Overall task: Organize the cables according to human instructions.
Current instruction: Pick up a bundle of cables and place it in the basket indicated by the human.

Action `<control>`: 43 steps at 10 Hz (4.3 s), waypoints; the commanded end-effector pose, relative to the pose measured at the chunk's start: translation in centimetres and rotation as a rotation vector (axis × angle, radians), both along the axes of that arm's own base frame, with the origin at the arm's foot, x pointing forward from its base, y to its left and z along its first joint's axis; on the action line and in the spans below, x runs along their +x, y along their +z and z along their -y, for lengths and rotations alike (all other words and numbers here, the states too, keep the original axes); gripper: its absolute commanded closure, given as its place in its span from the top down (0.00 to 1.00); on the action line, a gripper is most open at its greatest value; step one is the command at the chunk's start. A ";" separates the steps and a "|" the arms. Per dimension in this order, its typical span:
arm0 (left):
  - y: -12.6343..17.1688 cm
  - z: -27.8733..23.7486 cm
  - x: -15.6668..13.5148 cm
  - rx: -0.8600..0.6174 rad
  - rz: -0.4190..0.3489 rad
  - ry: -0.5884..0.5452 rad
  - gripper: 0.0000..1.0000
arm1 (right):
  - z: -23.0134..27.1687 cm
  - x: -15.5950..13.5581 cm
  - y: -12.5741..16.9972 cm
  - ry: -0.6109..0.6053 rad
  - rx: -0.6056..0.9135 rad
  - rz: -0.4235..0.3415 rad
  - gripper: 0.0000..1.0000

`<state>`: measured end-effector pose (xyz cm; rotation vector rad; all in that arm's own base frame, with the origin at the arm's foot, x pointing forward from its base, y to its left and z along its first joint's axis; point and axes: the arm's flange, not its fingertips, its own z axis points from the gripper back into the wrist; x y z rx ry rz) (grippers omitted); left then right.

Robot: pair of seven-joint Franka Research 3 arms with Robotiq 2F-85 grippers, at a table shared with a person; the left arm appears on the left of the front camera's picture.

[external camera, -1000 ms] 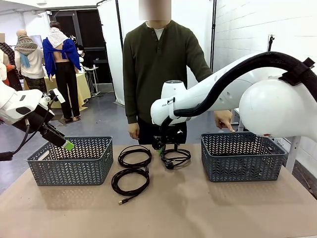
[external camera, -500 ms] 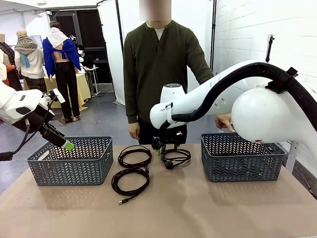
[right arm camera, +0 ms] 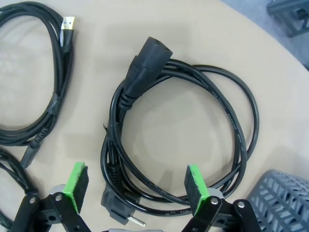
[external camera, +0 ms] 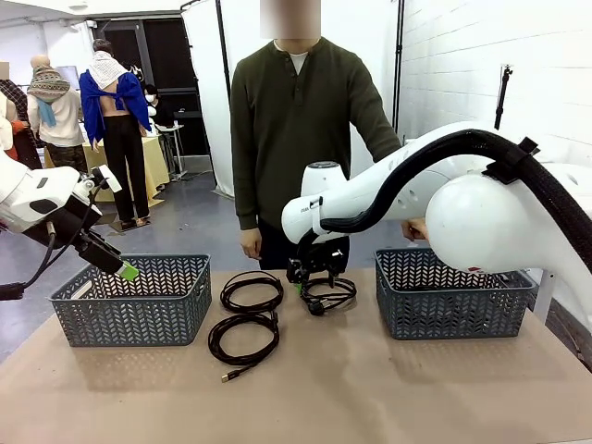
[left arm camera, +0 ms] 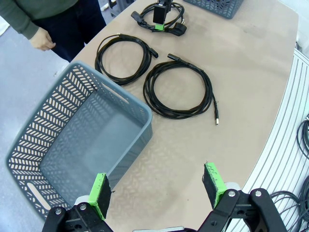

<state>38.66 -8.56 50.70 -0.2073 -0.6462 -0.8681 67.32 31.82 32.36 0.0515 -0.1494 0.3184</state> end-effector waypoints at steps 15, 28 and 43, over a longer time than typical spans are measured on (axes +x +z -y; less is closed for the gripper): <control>-0.1 -0.1 0.2 -0.016 0.000 0.003 1.00 | -0.7 2.5 -2.3 -0.079 -0.062 -0.015 1.00; -0.1 -0.1 0.2 -0.016 0.000 0.003 1.00 | -0.3 2.4 -0.4 -0.018 0.003 -0.031 0.00; -0.1 -0.1 0.2 -0.016 0.000 0.003 1.00 | 5.7 -8.4 13.8 1.026 -0.052 -0.079 0.00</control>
